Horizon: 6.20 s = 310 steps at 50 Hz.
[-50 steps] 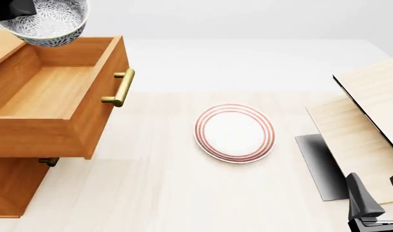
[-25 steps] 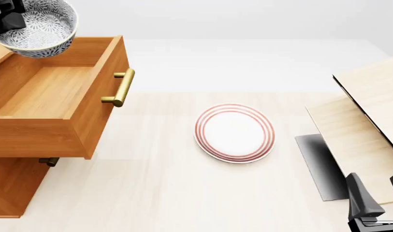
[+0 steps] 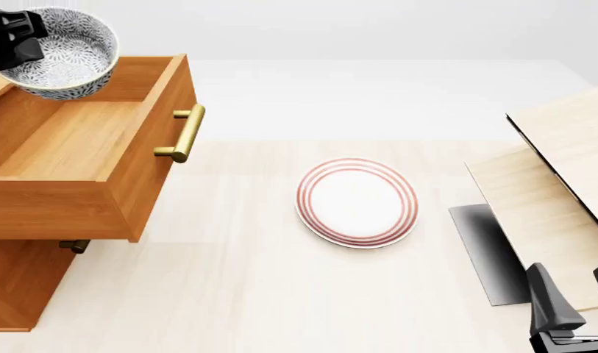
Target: Open the top drawer of the cabinet and put the bowl in it.
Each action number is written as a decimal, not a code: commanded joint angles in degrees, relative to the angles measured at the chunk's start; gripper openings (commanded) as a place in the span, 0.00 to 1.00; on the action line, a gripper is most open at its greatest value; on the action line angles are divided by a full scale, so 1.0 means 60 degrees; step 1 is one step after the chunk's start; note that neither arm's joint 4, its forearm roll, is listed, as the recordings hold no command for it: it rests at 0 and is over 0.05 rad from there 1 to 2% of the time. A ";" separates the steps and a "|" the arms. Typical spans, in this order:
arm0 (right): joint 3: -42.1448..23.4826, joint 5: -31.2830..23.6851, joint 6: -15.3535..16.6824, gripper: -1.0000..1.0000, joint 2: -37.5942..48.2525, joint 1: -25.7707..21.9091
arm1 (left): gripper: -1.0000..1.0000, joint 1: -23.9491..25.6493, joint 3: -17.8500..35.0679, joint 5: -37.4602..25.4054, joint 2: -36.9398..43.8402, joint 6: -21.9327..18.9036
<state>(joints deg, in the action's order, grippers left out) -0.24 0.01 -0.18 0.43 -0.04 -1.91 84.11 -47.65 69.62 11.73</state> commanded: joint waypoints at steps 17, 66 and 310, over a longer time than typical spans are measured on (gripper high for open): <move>0.0006 0.0002 0.0001 1.00 -0.0007 0.0005 | 0.00 -0.0308 -0.0587 0.0578 0.0175 0.0015; 0.0006 0.0002 0.0005 1.00 -0.0007 0.0001 | 0.00 -0.0773 -0.1313 0.1519 0.0866 0.0010; 0.0006 0.0003 0.0006 1.00 -0.0009 0.0003 | 1.00 -0.0939 -0.0568 -0.0462 -0.0530 -0.1284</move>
<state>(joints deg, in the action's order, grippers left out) -0.24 0.01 -0.18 0.43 -0.04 -7.79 80.02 -48.95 67.91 4.73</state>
